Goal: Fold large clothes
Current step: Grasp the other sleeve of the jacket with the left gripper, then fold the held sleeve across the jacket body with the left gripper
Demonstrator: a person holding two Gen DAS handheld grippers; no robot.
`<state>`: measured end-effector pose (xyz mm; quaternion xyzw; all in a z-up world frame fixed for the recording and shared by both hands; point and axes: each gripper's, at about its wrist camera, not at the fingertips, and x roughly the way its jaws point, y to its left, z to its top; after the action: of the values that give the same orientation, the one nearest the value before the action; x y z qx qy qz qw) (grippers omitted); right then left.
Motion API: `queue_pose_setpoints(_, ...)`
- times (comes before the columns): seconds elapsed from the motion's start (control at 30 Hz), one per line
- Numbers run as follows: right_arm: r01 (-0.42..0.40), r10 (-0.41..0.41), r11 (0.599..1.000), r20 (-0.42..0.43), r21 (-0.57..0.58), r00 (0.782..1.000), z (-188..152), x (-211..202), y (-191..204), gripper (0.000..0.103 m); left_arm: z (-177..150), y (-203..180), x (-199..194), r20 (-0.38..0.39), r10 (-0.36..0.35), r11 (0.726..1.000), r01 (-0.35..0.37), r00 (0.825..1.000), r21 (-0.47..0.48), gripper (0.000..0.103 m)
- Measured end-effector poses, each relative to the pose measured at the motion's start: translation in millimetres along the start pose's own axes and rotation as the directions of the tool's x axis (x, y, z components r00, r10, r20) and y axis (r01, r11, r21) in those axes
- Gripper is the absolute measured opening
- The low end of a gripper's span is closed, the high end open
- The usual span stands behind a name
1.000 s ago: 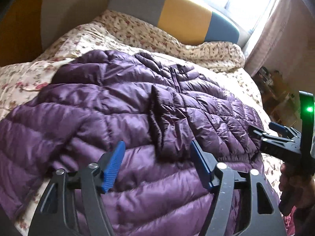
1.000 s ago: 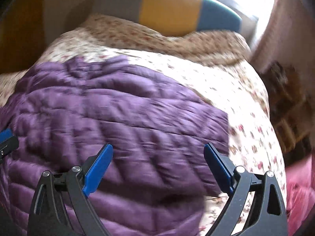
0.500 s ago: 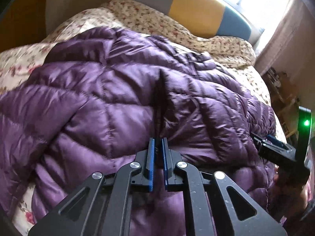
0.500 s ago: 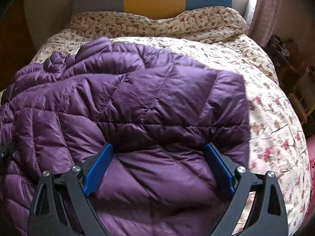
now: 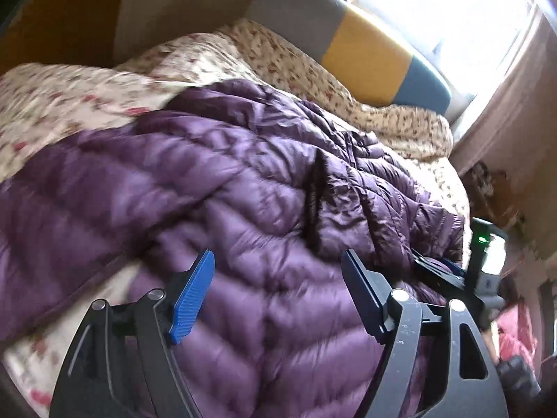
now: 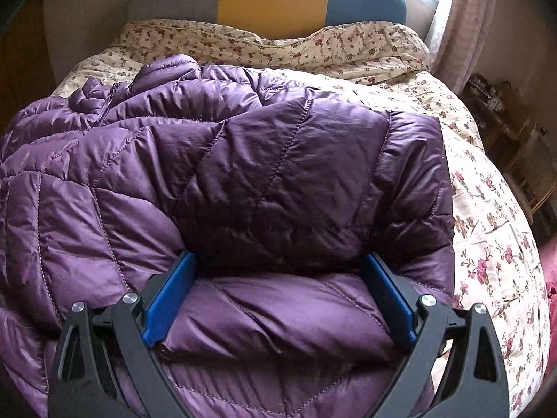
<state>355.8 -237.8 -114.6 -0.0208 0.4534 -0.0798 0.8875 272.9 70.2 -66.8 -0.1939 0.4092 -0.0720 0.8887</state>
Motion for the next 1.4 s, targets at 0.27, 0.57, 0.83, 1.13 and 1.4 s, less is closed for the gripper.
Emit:
queue_pose_setpoints(0.27,0.009,-0.009,1.000,0.005,-0.002,1.000,-0.9,-1.5,2.1,0.096,-48.0,108.2,-110.0,0.052,0.159,0.967,-0.145,0.986,-0.208,0.075)
queue_pose_setpoints(0.57,0.015,-0.015,1.000,0.011,-0.004,1.000,-0.5,-4.5,1.2,0.096,-117.4,250.8,-237.6,0.080,0.433,0.720,-0.291,0.898,-0.630,0.075)
queue_pose_setpoints(0.83,0.017,-0.017,1.000,0.011,-0.005,1.000,-0.7,-4.5,1.7,0.096,-125.7,294.8,-240.9,0.082,0.418,0.609,-0.212,0.905,-0.764,0.073)
queue_pose_setpoints(1.13,0.019,-0.019,1.000,0.011,-0.005,1.000,0.2,-5.0,0.5,0.097,-113.6,282.1,-212.9,0.072,0.408,0.677,-0.249,0.910,-0.693,0.043)
queue_pose_setpoints(1.4,0.020,-0.020,1.000,0.010,-0.005,1.000,-0.1,-4.9,0.7,0.097,-82.4,256.8,-199.9,0.117,0.386,0.773,-0.251,0.915,-0.582,0.019)
